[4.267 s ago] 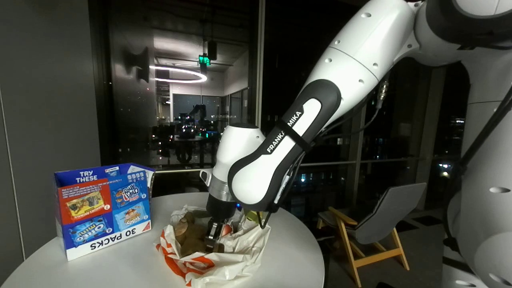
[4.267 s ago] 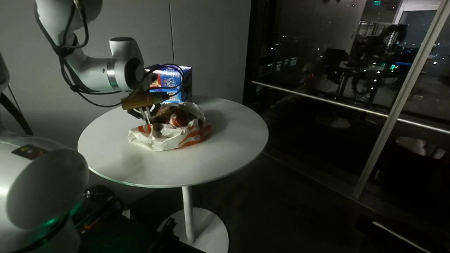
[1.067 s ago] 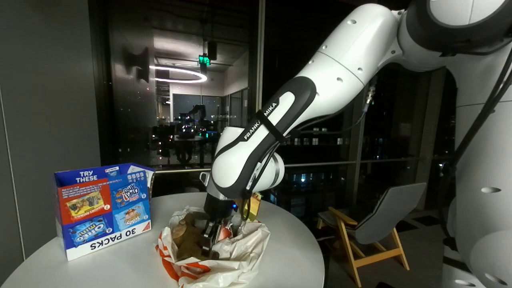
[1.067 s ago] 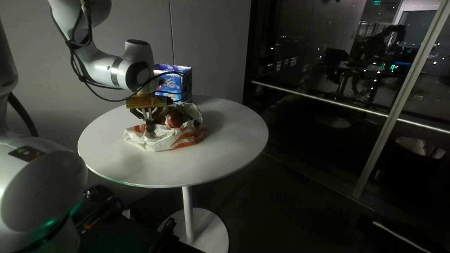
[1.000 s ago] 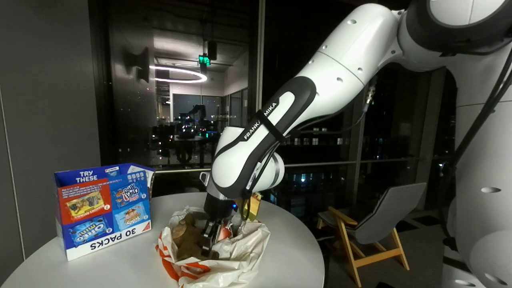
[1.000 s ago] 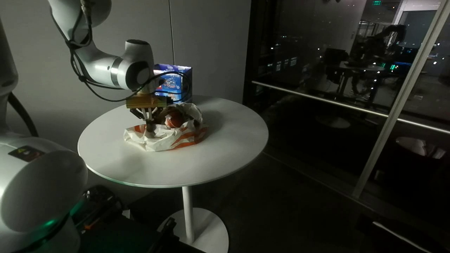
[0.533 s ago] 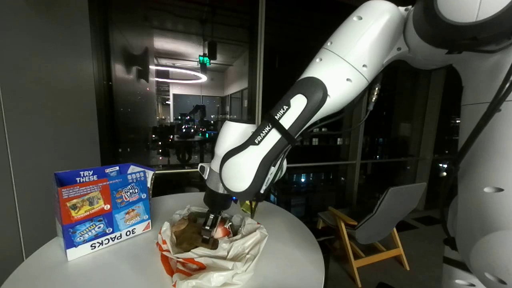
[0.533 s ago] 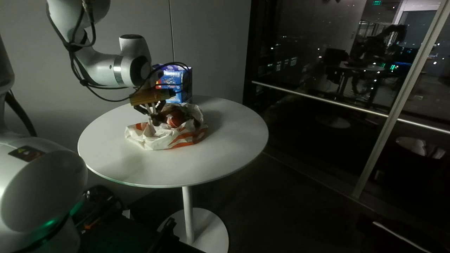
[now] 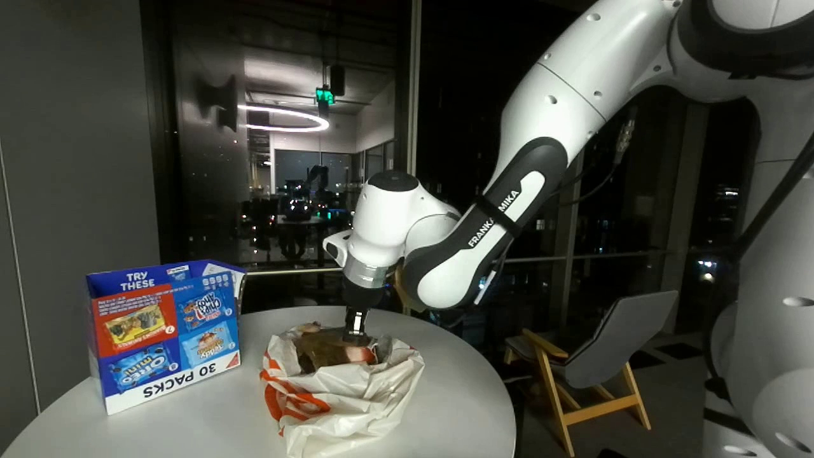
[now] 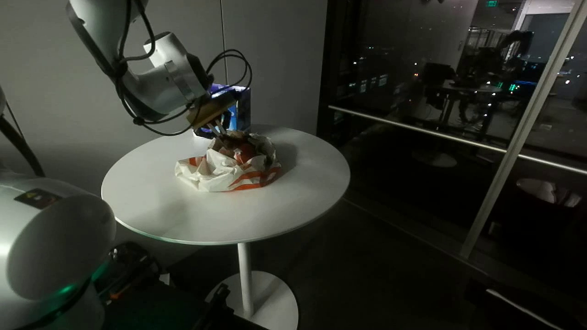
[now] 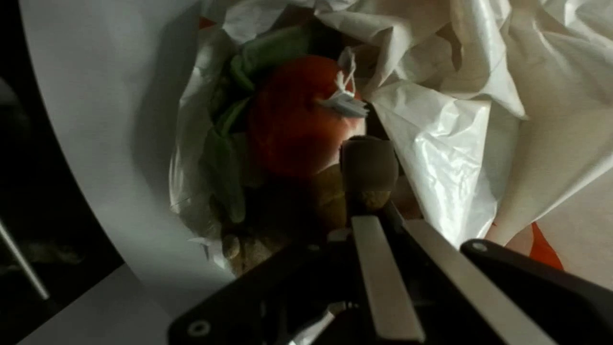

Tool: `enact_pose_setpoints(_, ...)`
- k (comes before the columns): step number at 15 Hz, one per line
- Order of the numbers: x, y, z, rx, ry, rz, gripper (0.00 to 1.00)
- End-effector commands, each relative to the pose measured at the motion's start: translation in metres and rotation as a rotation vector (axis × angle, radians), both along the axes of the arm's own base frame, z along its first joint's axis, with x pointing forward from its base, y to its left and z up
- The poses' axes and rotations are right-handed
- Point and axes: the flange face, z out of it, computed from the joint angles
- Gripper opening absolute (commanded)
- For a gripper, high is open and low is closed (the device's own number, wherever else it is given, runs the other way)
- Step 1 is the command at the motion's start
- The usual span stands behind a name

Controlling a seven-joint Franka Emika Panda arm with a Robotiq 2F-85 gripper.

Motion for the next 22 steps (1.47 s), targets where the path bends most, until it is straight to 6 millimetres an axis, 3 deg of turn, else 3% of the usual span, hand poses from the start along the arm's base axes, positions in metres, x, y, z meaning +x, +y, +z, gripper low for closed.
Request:
enact_pose_setpoints(1,-0.006,0.013,-0.007,-0.049,-0.078,0.044,0.08)
enact_pose_setpoints(6,-0.008,0.021,-0.052,-0.072,-0.094,0.083,0.08)
enact_pose_setpoints(9,-0.001,0.027,-0.054,-0.161,-0.199,0.118,0.08)
enact_pose_setpoints(12,-0.002,0.026,-0.077,-0.19,-0.247,0.148,0.07)
enact_pose_setpoints(14,-0.008,0.024,-0.095,-0.104,-0.167,0.135,0.07)
enact_pose_setpoints(19,-0.009,0.019,-0.116,-0.026,-0.087,0.109,0.08)
enact_pose_setpoints(20,-0.01,0.019,-0.116,0.005,-0.075,0.099,0.34)
enact_pose_setpoints(22,-0.01,0.02,-0.109,0.04,-0.079,0.083,0.41)
